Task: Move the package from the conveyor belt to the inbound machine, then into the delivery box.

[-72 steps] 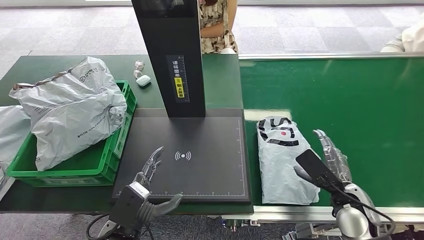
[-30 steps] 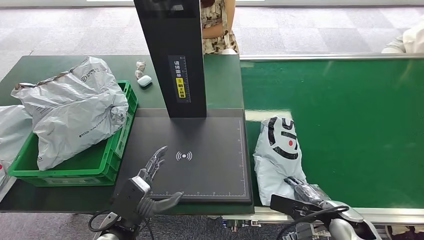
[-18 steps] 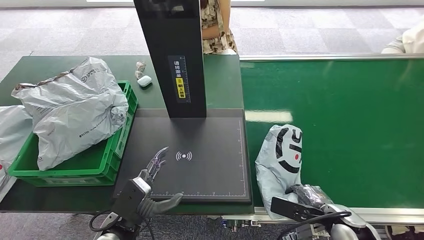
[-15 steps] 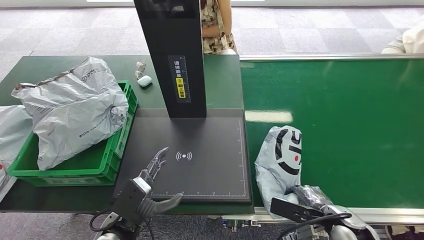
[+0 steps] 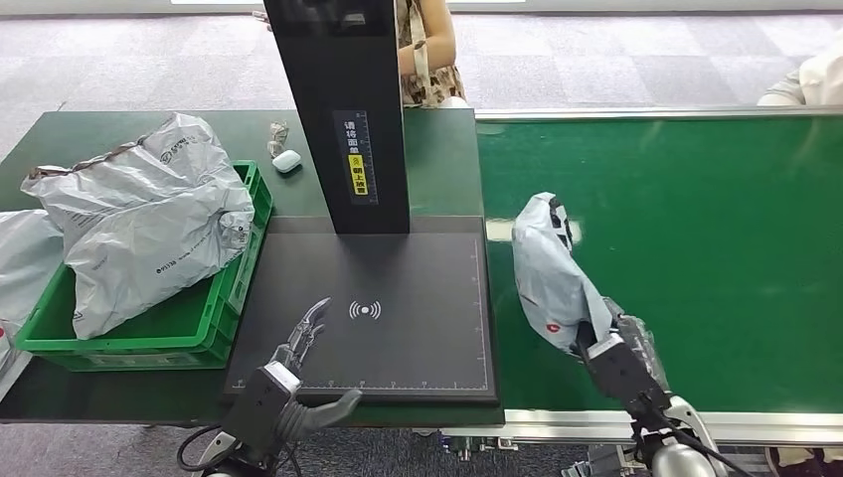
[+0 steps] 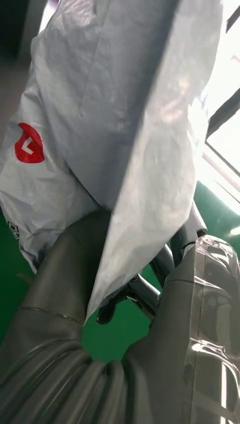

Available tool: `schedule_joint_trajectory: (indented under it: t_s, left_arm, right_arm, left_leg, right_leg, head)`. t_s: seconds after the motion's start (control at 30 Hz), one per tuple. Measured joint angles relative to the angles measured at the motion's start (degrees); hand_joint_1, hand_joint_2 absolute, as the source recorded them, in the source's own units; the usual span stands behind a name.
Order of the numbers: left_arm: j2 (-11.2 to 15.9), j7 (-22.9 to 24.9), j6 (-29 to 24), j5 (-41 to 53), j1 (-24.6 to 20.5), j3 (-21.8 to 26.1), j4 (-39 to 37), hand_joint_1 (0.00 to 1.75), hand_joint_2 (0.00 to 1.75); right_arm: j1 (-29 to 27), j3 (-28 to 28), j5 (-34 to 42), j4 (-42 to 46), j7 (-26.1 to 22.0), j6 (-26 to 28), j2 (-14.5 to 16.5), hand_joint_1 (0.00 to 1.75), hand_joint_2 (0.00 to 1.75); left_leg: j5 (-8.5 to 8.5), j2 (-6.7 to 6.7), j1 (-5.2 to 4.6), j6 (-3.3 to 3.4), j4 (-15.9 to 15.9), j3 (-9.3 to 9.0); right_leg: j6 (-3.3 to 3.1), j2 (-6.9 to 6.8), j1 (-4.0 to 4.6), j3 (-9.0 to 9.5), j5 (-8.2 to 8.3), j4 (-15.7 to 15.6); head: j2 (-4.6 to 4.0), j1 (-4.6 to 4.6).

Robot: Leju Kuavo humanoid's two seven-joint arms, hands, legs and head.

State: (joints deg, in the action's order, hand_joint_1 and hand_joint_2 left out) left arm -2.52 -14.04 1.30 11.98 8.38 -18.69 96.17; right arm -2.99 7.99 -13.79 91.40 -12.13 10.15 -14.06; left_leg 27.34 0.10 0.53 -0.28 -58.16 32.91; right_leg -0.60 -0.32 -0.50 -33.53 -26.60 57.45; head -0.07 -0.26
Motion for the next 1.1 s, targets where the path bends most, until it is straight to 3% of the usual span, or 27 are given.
schedule_joint_trajectory:
  t_s: [0.17,0.4,0.63,0.83,0.97,1.1]
  left_arm:
    - [-0.1,-0.4,-1.0,0.0,0.0,-0.4,0.0,0.0,1.75]
    - [-0.1,-0.6,-1.7,0.0,0.1,-0.9,0.0,0.0,1.75]
    - [-0.1,-1.1,-2.3,0.1,0.4,-1.0,0.0,0.0,1.75]
    - [0.0,-1.0,-4.1,0.1,0.4,-1.1,0.5,0.0,1.75]
    - [0.0,-0.7,-4.8,0.0,0.5,-1.1,1.0,0.0,1.75]
    - [0.0,-0.1,-5.7,0.0,0.5,-1.1,1.4,0.0,1.75]
  right_arm:
    - [-0.4,-3.0,12.2,4.0,-7.2,1.8,3.6,1.75,1.75]
    - [-0.5,-3.5,17.7,6.9,-10.6,-1.4,5.6,1.75,1.75]
    - [2.7,0.9,19.7,4.8,-9.1,-12.1,6.0,1.75,1.75]
    - [12.5,10.8,25.0,-6.7,-4.0,-22.2,7.2,1.75,1.75]
    - [18.8,17.3,26.0,-15.2,-1.8,-22.9,8.9,1.72,1.75]
    - [25.8,23.9,25.9,-24.6,1.6,-20.1,10.7,0.07,1.75]
  left_leg:
    - [0.0,0.0,-0.01,0.0,0.0,0.0]
    - [0.0,0.0,-0.01,0.0,0.0,0.03]
    - [-0.02,0.01,0.01,-0.02,0.0,0.06]
    - [-0.11,0.08,0.03,0.0,0.0,-0.01]
    - [-0.15,0.08,0.05,-0.02,0.0,0.01]
    - [-0.18,0.06,0.05,-0.03,0.0,-0.01]
  right_leg:
    - [0.0,0.0,-0.01,0.0,0.0,0.0]
    - [0.0,-0.01,-0.01,0.01,0.0,0.0]
    - [-0.01,0.0,0.0,0.03,0.01,0.0]
    - [-0.06,0.06,0.04,0.05,0.05,0.0]
    - [-0.1,0.05,0.07,0.03,0.08,0.1]
    - [-0.16,0.03,0.08,0.0,0.12,0.1]
  head:
    - [0.0,-0.01]
    - [0.0,-0.01]
    - [0.0,-0.01]
    - [0.0,0.0]
    - [0.0,-0.01]
    - [0.0,-0.01]
